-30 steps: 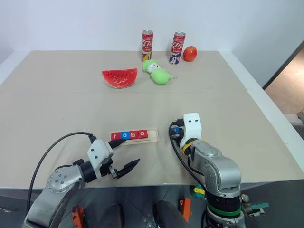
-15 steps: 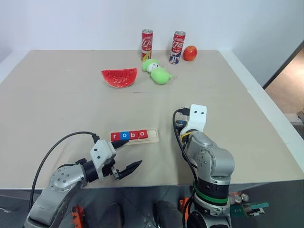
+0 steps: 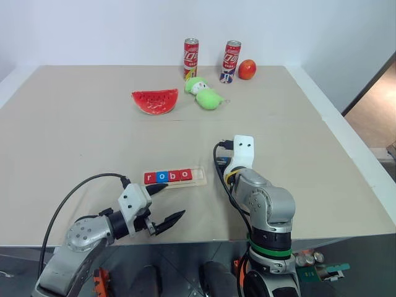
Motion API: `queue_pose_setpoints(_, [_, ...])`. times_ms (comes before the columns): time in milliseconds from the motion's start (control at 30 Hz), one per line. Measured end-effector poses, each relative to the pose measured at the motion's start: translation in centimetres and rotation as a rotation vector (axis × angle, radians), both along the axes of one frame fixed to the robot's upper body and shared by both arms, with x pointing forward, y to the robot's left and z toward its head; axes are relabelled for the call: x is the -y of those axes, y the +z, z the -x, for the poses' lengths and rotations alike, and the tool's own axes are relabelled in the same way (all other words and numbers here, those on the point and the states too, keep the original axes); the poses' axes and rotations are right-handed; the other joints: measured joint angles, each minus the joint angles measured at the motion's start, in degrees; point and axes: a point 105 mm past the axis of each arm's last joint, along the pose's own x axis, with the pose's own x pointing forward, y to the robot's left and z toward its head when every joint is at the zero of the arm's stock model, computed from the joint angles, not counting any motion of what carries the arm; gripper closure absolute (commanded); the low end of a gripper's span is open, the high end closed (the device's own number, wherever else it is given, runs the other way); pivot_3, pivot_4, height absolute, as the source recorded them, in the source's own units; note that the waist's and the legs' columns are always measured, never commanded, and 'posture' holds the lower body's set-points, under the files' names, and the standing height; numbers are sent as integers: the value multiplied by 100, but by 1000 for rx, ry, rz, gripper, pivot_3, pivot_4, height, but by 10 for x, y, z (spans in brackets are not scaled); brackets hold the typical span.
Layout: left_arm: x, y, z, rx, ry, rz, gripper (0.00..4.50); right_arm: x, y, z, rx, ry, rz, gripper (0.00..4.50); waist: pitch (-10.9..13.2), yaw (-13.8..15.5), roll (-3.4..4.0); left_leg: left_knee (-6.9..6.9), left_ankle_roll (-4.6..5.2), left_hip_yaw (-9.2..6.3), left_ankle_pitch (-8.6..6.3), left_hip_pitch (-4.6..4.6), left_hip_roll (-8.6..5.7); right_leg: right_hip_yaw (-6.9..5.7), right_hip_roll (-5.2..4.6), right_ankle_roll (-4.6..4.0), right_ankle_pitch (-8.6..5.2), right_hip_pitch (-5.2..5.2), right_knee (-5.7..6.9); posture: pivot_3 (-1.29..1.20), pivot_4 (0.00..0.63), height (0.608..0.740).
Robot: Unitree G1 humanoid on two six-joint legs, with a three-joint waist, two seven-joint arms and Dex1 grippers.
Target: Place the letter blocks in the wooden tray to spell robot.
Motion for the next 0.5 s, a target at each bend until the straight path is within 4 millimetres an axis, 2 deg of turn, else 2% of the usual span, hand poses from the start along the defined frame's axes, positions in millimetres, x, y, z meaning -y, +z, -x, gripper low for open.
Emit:
queue_pose_setpoints(200, [-1, -1, 0, -4, 5, -1, 0, -10, 4, 2, -8, 66, -38, 69, 0, -1, 0, 0, 0, -1, 0, 0, 2, -2, 1, -1, 0, 0, 0, 0, 150, 740])
queue_pose_setpoints(300, [-1, -3, 0, -6, 8, -2, 0, -13, 8, 4, -13, 89, -50, 27, 0, -1, 0, 0, 0, 0, 0, 0, 1, 0, 0, 0, 0, -1, 0, 0, 150, 740])
queue_pose_setpoints(367, [-2, -3, 0, -5, 10, -4, 0, -10, 17, 2, -1, 108, -57, 27, 1, 0, 1, 0, 0, 1, 0, -2, 0, 1, 0, 0, 1, -2, 0, 0, 150, 740])
queue_pose_setpoints(433, [-1, -3, -1, 0, 10, -6, 0, -1, 43, -4, 77, 221, -8, 27, 3, -2, 4, 4, 0, 2, 0, -4, -4, 0, -4, 3, 2, 0, -2, 0, 150, 740])
queue_pose_setpoints(500, [-2, -5, -1, -2, 13, -11, 0, 18, 67, -12, 151, 312, 63, 27, 3, 26, 4, 6, 3, 0, 2, -5, -18, -5, -19, 10, -2, 7, -8, 0, 150, 740])
